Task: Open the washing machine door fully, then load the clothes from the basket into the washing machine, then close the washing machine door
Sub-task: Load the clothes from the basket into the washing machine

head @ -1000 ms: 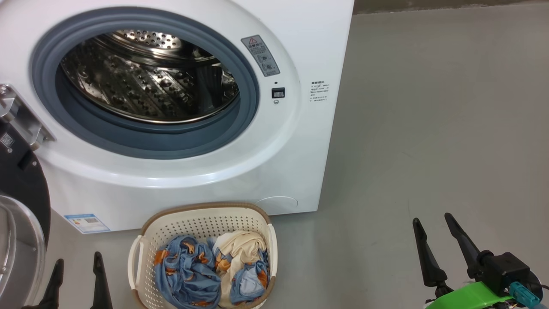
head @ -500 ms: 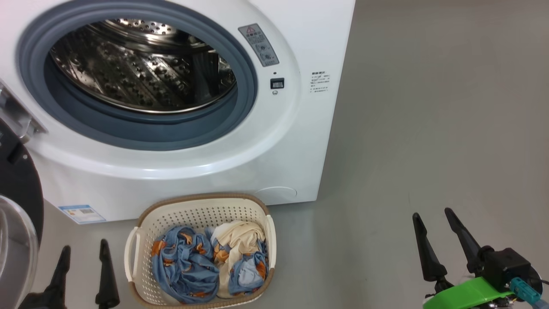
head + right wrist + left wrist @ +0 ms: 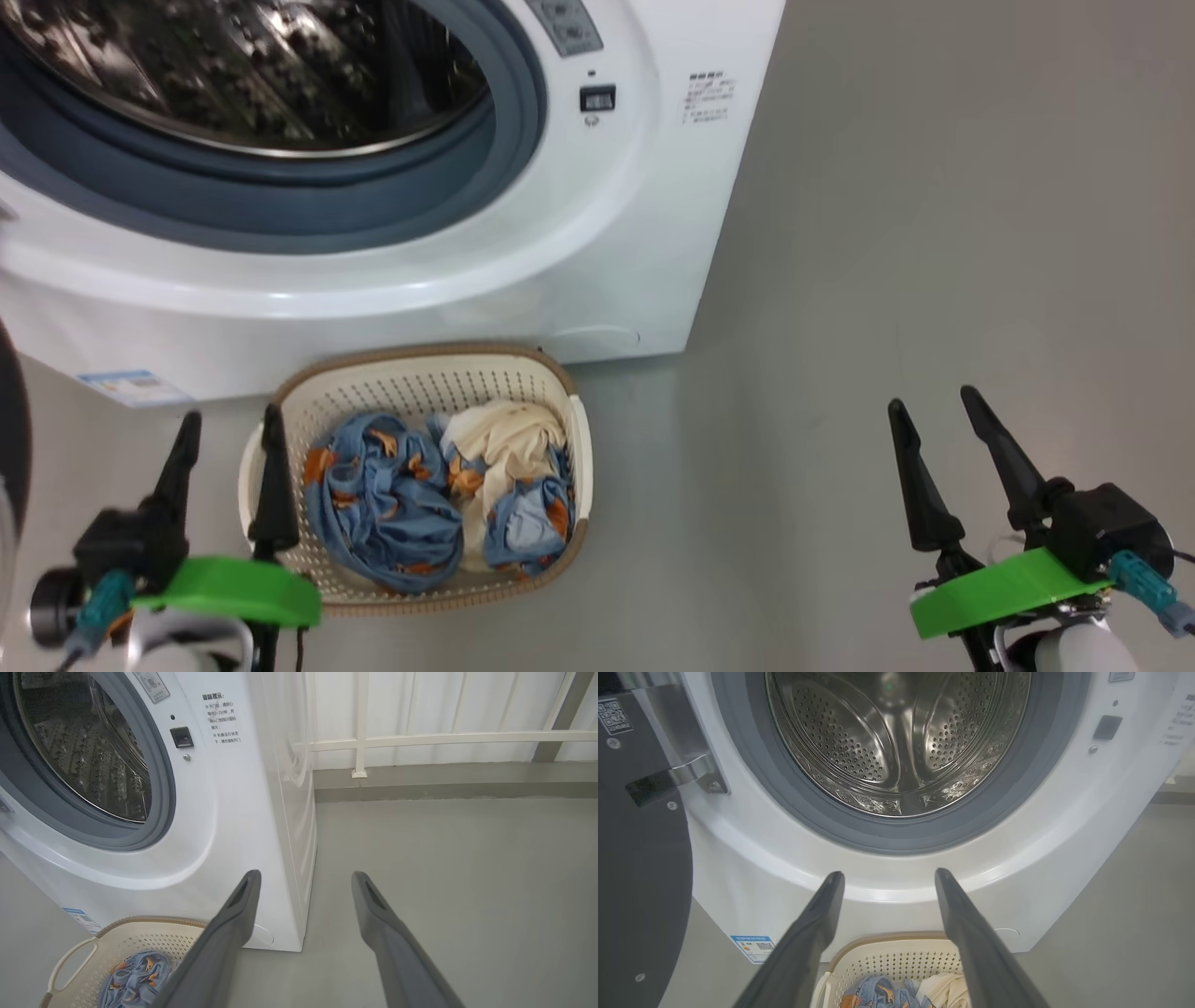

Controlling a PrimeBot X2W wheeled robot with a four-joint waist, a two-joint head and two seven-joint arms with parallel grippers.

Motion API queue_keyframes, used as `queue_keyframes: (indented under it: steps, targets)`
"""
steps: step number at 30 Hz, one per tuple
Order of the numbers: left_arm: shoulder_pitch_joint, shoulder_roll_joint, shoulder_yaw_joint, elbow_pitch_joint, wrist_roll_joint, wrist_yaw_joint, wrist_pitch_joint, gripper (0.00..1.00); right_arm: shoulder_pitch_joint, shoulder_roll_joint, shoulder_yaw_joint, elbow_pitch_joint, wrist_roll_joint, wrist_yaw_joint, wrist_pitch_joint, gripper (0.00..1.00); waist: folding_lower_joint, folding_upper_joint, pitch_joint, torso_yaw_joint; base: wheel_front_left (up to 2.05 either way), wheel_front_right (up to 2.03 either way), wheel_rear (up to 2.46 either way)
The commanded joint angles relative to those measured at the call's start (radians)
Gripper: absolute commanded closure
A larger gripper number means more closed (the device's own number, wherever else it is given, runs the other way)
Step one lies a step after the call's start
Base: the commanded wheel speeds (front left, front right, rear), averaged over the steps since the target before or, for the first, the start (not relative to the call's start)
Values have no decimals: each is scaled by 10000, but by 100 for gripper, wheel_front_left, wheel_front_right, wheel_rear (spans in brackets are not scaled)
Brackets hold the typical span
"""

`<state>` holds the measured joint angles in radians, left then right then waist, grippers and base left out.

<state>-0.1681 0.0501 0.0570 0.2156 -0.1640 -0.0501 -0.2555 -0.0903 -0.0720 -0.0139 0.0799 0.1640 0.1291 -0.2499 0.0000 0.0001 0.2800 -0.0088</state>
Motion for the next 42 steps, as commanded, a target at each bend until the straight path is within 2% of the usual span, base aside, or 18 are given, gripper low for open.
queue_keyframes:
  steps: [1, 14, 24, 34, 42]
  targets:
    - [-498, 198, 217, -15, 43, -48, -62, 0, -293, -97, 279, -266, -56, 16, -118, 0, 0, -1, 861, -70, 0, 0, 0]
    - [-3026, 582, -164, 2302, 169, -434, -62, 0, -989, -104, 282, -608, -165, 16, -118, 0, 0, -1, 2650, -590, 0, 0, 0]
    - [-4730, 878, -377, 4522, 374, -517, -63, 0, -1302, 1, 182, -876, -237, 16, -118, 0, 0, -1, 4108, -902, 0, 0, 0]
    - [-5820, 1217, -579, 6889, 628, -410, -63, 0, -1518, 81, 163, -1065, -300, 16, -118, 0, 0, -1, 5068, -948, 0, 0, 0]
    - [-7018, 1617, -1102, 8895, 1164, -17, 84, 0, -1674, 146, 207, -1190, -332, 16, -118, 0, 0, -1, 5752, -1004, 0, 0, 0]
